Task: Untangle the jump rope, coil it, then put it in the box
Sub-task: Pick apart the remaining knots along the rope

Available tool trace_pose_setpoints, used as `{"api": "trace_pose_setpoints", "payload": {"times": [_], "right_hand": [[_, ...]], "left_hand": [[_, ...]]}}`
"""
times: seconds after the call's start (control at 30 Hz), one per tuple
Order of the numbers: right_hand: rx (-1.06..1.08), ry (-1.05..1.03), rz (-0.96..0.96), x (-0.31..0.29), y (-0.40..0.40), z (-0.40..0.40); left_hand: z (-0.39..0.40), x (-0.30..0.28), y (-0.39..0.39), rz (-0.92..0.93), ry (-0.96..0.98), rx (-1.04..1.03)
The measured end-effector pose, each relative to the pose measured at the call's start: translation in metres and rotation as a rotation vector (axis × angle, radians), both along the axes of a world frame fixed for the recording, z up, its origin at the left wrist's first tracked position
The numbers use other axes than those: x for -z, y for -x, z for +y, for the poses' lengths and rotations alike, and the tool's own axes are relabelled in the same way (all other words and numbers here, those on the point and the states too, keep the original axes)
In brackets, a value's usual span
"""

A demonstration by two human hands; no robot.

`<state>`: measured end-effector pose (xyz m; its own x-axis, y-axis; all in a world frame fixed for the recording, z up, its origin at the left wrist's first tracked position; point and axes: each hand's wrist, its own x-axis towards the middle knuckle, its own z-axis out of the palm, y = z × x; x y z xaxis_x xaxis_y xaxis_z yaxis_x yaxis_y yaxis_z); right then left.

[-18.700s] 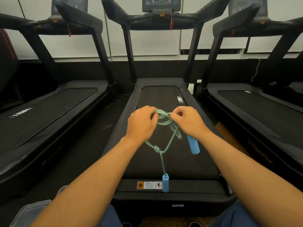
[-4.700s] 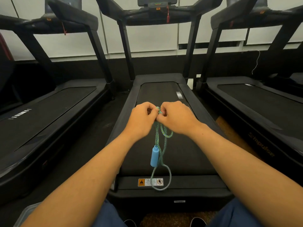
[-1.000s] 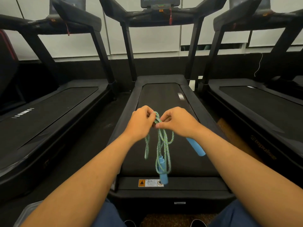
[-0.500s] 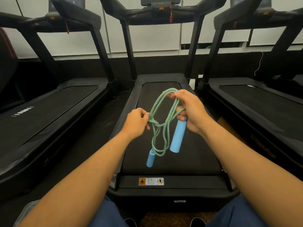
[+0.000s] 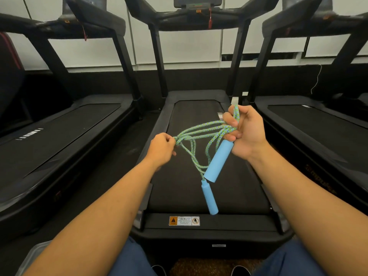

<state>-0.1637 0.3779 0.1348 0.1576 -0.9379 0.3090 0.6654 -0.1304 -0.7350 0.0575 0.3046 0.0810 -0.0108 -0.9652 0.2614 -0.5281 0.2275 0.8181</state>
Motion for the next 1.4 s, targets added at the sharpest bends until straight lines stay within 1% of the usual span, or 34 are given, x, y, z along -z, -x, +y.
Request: {"api": "trace_pose_setpoints", "payload": {"times": [0.1,0.23,0.3,0.37,0.47,0.57,0.7,0.83,0.97,1.07,1.17,1.27,1.33,1.4], "right_hand": [[-0.089,0.048,0.065,0.002,0.006,0.000],[-0.318,0.047,0.280,0.002,0.012,0.000],[-0.368,0.016,0.379,0.003,0.012,0.002],[-0.371,-0.014,0.469,0.003,0.012,0.004],[-0.330,-0.028,0.600,0.005,0.013,0.005],[-0.254,-0.045,0.681,0.008,0.015,0.003],[-0.161,-0.069,0.698,0.014,0.016,0.000],[0.036,-0.129,0.635,0.016,0.022,-0.004],[0.249,-0.172,0.556,0.020,0.026,-0.010],[0.417,-0.141,0.636,0.020,0.023,-0.013],[0.569,-0.105,0.736,0.020,0.021,-0.014],[0.628,-0.079,0.823,0.020,0.021,-0.014],[0.655,-0.044,0.818,0.018,0.020,-0.014],[0.647,-0.013,0.759,0.016,0.019,-0.014]], "left_hand": [[0.001,-0.002,0.000,0.291,-0.124,0.105],[0.002,-0.010,-0.003,0.587,-0.266,0.184],[0.000,-0.014,-0.004,0.734,-0.365,0.202],[-0.001,-0.018,-0.007,0.911,-0.455,0.204],[-0.001,-0.025,-0.016,1.140,-0.515,0.193],[-0.001,-0.028,-0.023,1.245,-0.513,0.162],[0.000,-0.033,-0.025,1.242,-0.487,0.174],[-0.002,-0.036,-0.036,1.262,-0.508,0.249],[0.002,-0.032,-0.038,1.152,-0.435,0.345],[0.005,-0.032,-0.034,1.109,-0.362,0.347],[0.005,-0.031,-0.030,0.944,-0.297,0.318],[0.003,-0.026,-0.026,0.813,-0.255,0.260],[0.001,-0.023,-0.026,0.753,-0.229,0.182],[0.002,-0.019,-0.025,0.655,-0.212,0.132]]}}
